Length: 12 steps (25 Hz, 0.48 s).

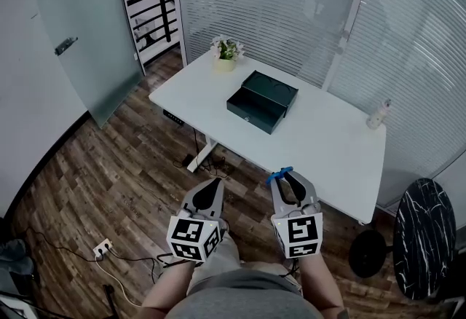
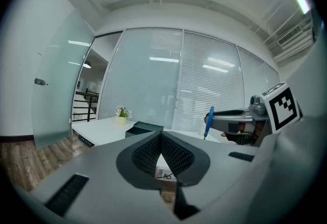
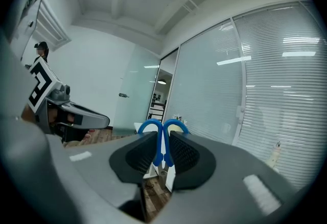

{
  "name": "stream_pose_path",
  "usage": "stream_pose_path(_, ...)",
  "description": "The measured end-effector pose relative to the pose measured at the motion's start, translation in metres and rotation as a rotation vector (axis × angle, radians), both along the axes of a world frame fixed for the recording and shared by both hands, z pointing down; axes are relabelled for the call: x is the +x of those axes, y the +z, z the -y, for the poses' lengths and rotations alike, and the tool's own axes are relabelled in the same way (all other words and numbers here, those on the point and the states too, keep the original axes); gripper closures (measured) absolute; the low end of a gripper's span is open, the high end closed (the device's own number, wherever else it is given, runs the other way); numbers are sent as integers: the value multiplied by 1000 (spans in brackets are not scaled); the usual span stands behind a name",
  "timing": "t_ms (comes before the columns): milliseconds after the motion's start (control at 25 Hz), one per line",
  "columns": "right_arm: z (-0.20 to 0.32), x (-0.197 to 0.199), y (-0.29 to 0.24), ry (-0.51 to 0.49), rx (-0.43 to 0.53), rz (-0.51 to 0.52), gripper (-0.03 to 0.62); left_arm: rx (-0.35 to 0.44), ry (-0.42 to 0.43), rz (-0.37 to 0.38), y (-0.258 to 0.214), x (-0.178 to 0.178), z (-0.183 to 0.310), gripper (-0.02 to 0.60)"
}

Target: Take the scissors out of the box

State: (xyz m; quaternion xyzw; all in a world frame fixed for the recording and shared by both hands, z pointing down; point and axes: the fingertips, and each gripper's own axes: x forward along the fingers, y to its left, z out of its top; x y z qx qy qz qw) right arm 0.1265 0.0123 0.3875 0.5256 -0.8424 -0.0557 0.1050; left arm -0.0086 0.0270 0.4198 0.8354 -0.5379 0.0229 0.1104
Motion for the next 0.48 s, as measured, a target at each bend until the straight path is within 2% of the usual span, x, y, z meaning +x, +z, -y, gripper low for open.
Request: stream_pose_path(480, 6, -5, -13, -8, 31, 15, 505, -1, -2, -1, -4, 1, 8, 575)
